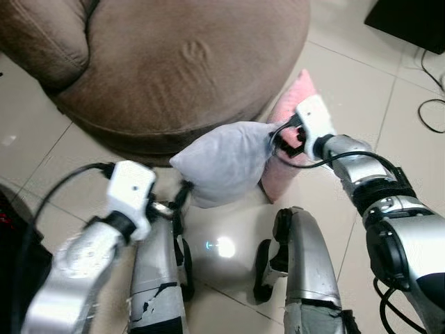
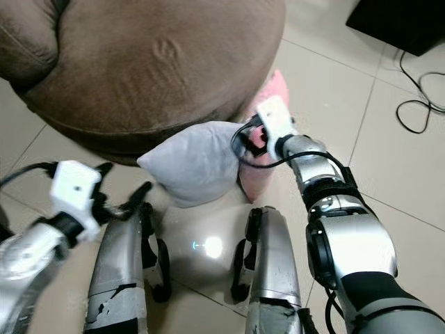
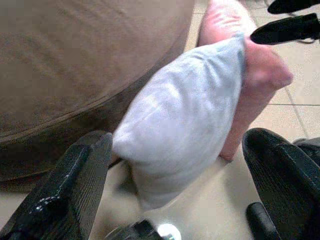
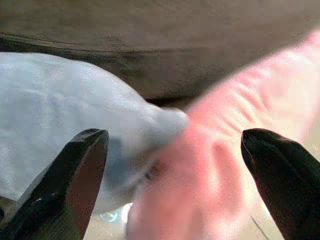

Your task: Move the pillow to the sofa from floor

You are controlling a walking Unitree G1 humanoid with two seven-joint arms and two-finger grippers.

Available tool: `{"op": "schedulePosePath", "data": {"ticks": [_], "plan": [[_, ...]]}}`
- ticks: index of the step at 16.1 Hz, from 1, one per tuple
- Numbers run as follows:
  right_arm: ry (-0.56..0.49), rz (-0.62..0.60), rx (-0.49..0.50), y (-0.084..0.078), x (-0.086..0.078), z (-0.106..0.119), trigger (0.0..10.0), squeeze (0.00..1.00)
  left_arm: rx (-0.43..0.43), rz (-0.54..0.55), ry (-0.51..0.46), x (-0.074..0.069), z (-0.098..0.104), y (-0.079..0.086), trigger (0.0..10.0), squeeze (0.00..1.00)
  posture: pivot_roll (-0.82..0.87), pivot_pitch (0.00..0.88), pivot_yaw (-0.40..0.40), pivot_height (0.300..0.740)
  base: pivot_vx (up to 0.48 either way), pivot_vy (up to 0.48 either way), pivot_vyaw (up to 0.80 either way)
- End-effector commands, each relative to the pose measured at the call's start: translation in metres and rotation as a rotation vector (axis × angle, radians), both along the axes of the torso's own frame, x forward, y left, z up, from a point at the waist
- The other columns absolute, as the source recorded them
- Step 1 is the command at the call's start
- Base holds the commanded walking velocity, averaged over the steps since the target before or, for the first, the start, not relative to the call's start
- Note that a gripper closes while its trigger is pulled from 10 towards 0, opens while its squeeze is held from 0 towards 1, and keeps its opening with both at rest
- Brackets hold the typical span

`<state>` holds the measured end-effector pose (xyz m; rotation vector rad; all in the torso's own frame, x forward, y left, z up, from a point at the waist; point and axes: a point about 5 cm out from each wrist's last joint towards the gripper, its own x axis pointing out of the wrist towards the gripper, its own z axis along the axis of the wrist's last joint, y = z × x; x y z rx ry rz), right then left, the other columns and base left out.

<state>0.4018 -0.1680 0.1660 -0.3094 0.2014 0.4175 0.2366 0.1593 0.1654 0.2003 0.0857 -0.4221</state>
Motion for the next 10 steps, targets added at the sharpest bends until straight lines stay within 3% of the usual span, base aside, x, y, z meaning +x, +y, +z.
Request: {"op": "schedulePosePath", "data": {"ticks": [1,2,5,6,10], "plan": [[0.039,-0.073,0.026,-0.011,-0.004,-0.011,10.0,1.00,0.003,-0.006,0.012,-0.001,-0.005,-0.004,10.0,0.00,0.11,0.387,-0.055,0.543,0.000,0.000,0.00],[0.071,-0.153,0.064,-0.018,-0.006,-0.019,10.0,1.00,-0.011,-0.019,0.005,0.000,-0.004,-0.011,10.0,0.00,0.11,0.383,-0.060,0.543,0.000,0.000,0.00],[0.130,-0.222,0.082,-0.025,-0.011,-0.032,10.0,1.00,-0.019,-0.030,-0.006,0.000,-0.003,-0.015,10.0,0.00,0.12,0.379,-0.065,0.543,0.000,0.000,0.00],[0.168,-0.242,0.133,-0.025,-0.013,-0.036,10.0,1.00,-0.019,-0.031,-0.006,0.000,-0.003,-0.014,10.0,0.00,0.12,0.378,-0.066,0.543,0.000,0.000,0.00],[0.260,-0.224,0.285,-0.017,-0.019,-0.050,10.0,1.00,-0.015,-0.030,-0.003,-0.001,-0.005,-0.015,10.0,0.00,0.12,0.378,-0.067,0.543,0.000,0.000,0.00]]}}
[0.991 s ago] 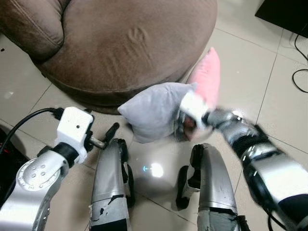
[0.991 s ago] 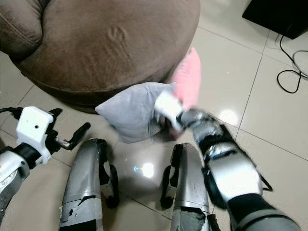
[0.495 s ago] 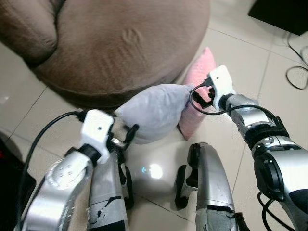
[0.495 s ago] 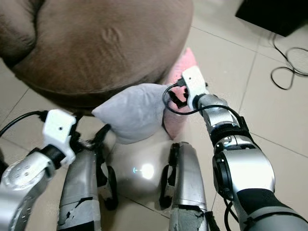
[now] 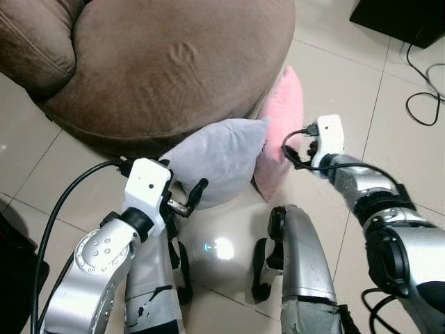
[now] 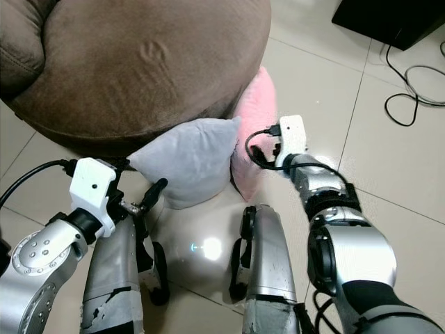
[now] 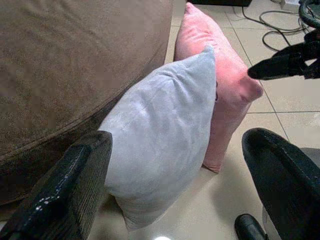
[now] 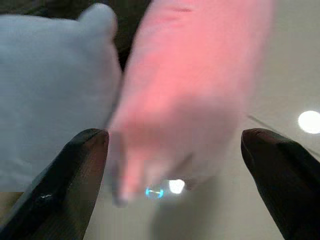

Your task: Move the pillow to the sofa from floor

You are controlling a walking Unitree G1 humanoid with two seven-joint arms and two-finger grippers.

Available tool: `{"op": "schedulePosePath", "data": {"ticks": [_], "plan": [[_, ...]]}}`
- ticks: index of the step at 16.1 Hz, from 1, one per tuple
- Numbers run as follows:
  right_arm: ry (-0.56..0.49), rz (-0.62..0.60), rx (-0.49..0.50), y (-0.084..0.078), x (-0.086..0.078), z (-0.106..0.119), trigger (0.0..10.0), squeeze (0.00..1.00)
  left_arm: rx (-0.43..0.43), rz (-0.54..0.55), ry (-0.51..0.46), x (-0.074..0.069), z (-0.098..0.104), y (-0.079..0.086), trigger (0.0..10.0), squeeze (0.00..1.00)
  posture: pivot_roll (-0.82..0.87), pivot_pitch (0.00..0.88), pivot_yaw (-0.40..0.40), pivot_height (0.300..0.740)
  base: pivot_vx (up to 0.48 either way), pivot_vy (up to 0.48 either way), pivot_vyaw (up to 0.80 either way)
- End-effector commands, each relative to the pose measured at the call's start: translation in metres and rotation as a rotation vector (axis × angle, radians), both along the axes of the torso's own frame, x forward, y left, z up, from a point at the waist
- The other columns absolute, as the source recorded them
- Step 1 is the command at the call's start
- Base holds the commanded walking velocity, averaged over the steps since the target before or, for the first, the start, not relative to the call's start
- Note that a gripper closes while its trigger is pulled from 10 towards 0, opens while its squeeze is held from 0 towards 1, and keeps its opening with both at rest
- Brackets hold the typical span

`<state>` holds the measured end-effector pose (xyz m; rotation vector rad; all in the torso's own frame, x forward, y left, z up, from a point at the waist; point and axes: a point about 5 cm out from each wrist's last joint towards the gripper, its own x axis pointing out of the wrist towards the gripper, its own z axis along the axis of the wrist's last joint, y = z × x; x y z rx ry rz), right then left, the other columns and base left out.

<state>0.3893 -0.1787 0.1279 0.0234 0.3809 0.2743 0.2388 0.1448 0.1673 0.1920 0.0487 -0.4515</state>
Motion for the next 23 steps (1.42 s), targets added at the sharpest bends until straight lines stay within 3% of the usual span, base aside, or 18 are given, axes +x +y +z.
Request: {"op": "schedulePosePath", "data": {"ticks": [1,4,6,8,9,10,16,20,23], "plan": [[0.038,-0.013,0.024,-0.005,-0.007,-0.013,10.0,1.00,0.001,0.001,0.027,-0.003,-0.006,-0.001,10.0,0.00,0.13,0.381,-0.066,0.543,0.000,0.000,0.00],[0.043,-0.004,-0.009,0.003,-0.007,-0.016,10.0,1.00,-0.003,-0.031,0.038,-0.007,-0.008,-0.004,10.0,0.00,0.13,0.382,-0.065,0.543,0.000,0.000,0.00],[0.065,0.023,-0.177,0.006,-0.012,-0.029,10.0,1.00,0.004,-0.078,0.051,-0.011,-0.010,-0.010,10.0,0.00,0.13,0.382,-0.065,0.543,0.000,0.000,0.00],[0.065,-0.001,-0.208,0.008,-0.014,-0.034,10.0,1.00,0.002,-0.089,0.052,-0.013,-0.009,-0.011,10.0,0.00,0.14,0.388,-0.061,0.543,0.000,0.000,0.00],[0.069,-0.017,-0.197,0.011,-0.016,-0.038,10.0,0.59,0.002,-0.089,0.051,-0.013,-0.008,-0.011,10.0,0.00,0.14,0.391,-0.057,0.543,0.000,0.000,0.00],[0.067,-0.027,-0.179,0.012,-0.017,-0.039,10.0,0.00,0.002,-0.089,0.051,-0.013,-0.007,-0.011,10.0,0.00,0.14,0.391,-0.057,0.543,0.000,0.000,0.00],[-0.071,-0.118,0.040,0.027,-0.011,-0.028,10.0,0.00,0.005,-0.081,0.047,-0.018,-0.001,-0.008,10.0,0.00,0.20,0.413,-0.031,0.543,0.000,0.000,0.00],[-0.046,-0.148,-0.178,0.024,-0.012,-0.034,10.0,0.00,0.014,-0.082,0.069,-0.025,-0.001,-0.006,10.0,0.00,0.22,0.426,-0.021,0.543,0.000,0.000,0.00],[-0.045,-0.155,-0.247,0.020,-0.014,-0.036,10.0,0.00,0.012,-0.085,0.075,-0.029,0.000,-0.008,10.0,0.00,0.23,0.424,-0.015,0.543,0.000,0.000,0.00]]}}
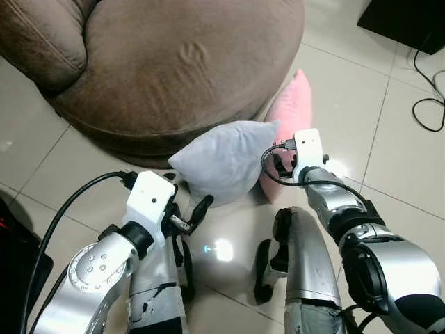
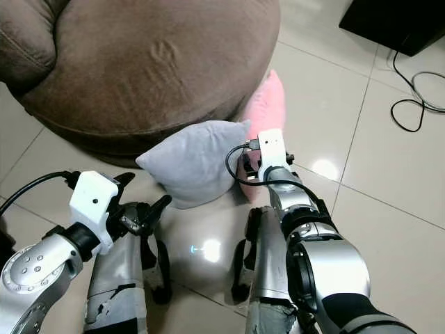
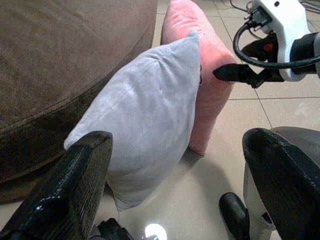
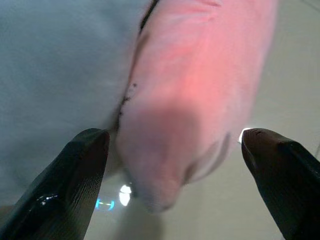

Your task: Move the pillow to the sofa from floor

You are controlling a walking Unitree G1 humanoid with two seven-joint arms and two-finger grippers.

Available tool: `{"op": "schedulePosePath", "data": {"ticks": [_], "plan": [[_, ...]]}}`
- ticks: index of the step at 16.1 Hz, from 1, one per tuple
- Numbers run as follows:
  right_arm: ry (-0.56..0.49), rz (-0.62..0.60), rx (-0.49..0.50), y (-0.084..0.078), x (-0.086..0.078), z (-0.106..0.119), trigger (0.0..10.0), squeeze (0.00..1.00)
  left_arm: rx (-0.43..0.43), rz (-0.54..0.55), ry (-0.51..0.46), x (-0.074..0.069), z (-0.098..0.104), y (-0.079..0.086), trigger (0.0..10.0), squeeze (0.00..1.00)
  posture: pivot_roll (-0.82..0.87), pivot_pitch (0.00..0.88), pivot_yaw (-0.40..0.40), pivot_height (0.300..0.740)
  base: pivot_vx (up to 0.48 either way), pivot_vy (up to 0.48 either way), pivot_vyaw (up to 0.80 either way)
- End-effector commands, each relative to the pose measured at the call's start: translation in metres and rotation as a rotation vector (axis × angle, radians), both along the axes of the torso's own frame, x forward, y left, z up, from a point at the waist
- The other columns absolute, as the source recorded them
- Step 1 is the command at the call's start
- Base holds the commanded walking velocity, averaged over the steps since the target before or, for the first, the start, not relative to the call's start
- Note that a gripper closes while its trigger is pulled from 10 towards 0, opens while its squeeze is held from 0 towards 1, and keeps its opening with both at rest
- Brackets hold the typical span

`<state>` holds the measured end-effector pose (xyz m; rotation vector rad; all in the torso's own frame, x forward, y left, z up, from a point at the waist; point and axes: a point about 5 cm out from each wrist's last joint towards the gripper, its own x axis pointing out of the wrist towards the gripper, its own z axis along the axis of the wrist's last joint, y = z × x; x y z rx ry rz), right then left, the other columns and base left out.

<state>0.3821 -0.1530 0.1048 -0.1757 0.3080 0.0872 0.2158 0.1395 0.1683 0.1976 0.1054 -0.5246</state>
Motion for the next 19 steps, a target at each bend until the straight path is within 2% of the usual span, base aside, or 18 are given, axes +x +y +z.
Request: {"op": "schedulePosePath", "data": {"ticks": [1,4,5,6,10,11,12,16,19], "plan": [[0.044,-0.039,-0.028,-0.009,-0.006,-0.012,10.0,0.00,-0.004,-0.016,0.018,-0.006,-0.001,-0.002,10.0,0.00,0.23,0.425,-0.014,0.543,0.000,0.000,0.00],[0.013,-0.106,0.033,-0.017,-0.004,-0.006,9.9,0.00,0.000,-0.014,0.024,-0.009,-0.001,0.001,10.0,0.00,0.23,0.428,-0.014,0.543,0.000,0.000,0.00],[0.018,-0.144,0.072,-0.022,-0.005,-0.007,5.3,0.00,0.000,-0.016,0.025,-0.010,0.000,0.001,10.0,0.00,0.23,0.425,-0.014,0.543,0.000,0.000,0.00],[0.036,-0.161,0.099,-0.024,-0.007,-0.011,4.4,0.00,-0.002,-0.022,0.028,-0.010,0.000,0.000,10.0,0.00,0.23,0.423,-0.015,0.543,0.000,0.000,0.00],[0.095,-0.160,0.176,-0.020,-0.013,-0.023,4.0,0.00,-0.008,-0.062,0.042,-0.014,0.001,-0.003,10.0,0.00,0.23,0.422,-0.013,0.543,0.000,0.000,0.00],[0.102,-0.161,0.197,-0.020,-0.013,-0.024,2.3,0.00,-0.008,-0.066,0.045,-0.015,0.001,-0.003,10.0,0.00,0.23,0.422,-0.013,0.543,0.000,0.000,0.00],[0.116,-0.166,0.216,-0.019,-0.014,-0.026,0.0,0.00,-0.006,-0.070,0.049,-0.015,0.000,-0.003,10.0,0.00,0.23,0.422,-0.011,0.543,0.000,0.000,0.00],[0.161,-0.216,0.231,-0.026,-0.019,-0.033,0.0,0.00,-0.005,-0.075,0.056,-0.015,0.000,-0.004,10.0,0.00,0.23,0.422,-0.011,0.543,0.000,0.000,0.00],[0.176,-0.265,0.301,-0.030,-0.021,-0.036,0.0,0.00,-0.002,-0.078,0.063,-0.016,-0.001,-0.003,10.0,0.00,0.23,0.424,-0.007,0.543,0.000,0.000,0.00]]}}
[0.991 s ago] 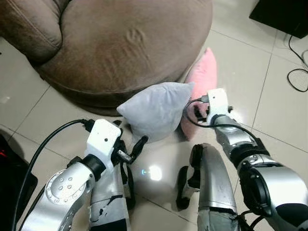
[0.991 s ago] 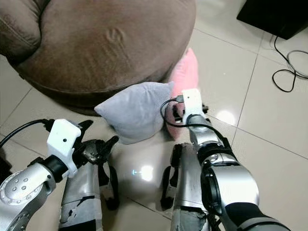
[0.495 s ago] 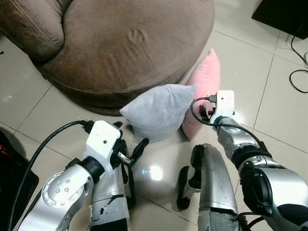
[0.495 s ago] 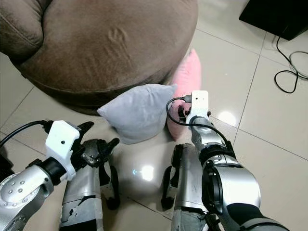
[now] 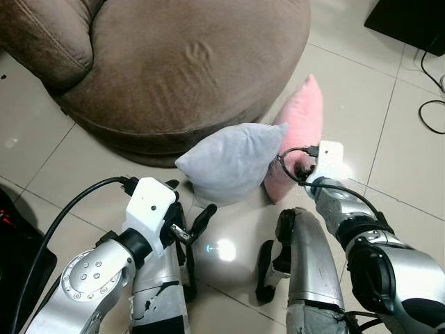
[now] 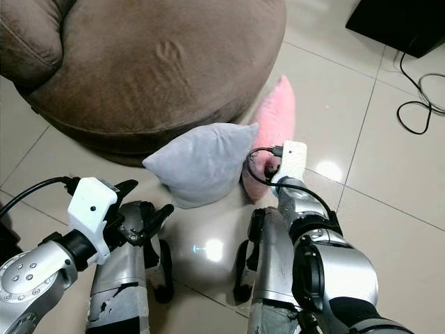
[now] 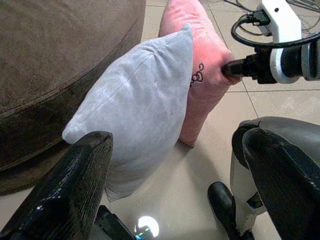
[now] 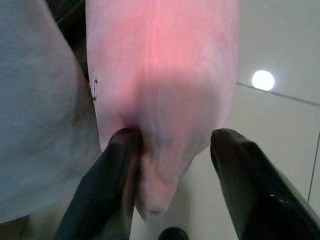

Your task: Move the pillow to the sofa from floor

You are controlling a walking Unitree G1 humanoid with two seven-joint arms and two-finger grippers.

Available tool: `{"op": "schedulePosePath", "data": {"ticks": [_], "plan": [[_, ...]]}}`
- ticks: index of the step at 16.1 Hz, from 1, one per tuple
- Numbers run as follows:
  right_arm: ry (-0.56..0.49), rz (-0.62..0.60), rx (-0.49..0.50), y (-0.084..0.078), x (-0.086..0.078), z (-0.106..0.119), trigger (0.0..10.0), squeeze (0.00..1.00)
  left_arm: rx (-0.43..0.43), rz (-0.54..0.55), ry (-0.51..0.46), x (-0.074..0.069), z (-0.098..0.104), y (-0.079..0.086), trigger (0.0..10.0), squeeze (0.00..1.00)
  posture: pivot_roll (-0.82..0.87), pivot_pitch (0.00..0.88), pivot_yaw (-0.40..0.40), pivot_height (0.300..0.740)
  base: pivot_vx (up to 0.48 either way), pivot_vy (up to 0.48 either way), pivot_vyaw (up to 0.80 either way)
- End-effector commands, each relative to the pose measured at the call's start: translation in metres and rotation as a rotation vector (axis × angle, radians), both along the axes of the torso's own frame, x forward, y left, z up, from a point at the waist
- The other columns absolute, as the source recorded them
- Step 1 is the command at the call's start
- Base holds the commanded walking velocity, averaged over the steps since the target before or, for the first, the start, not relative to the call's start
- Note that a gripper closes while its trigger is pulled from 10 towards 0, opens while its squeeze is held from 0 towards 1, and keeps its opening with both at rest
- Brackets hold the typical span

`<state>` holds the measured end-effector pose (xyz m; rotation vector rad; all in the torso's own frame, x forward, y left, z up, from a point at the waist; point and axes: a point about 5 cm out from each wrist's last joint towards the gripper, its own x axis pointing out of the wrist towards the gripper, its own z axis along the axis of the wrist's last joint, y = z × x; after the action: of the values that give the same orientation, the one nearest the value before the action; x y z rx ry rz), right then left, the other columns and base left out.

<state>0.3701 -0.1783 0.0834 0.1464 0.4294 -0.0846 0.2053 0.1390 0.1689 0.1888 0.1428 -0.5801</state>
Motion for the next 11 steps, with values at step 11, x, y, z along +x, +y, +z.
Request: {"op": "schedulePosePath", "data": {"ticks": [11], "plan": [[0.050,-0.122,0.175,-0.0120,-0.0130,-0.0188,0.0,0.00,0.006,-0.015,0.027,-0.0038,-0.0067,-0.0025,10.0,0.00,0.22,0.401,-0.012,0.543,0.000,0.000,0.00]]}}
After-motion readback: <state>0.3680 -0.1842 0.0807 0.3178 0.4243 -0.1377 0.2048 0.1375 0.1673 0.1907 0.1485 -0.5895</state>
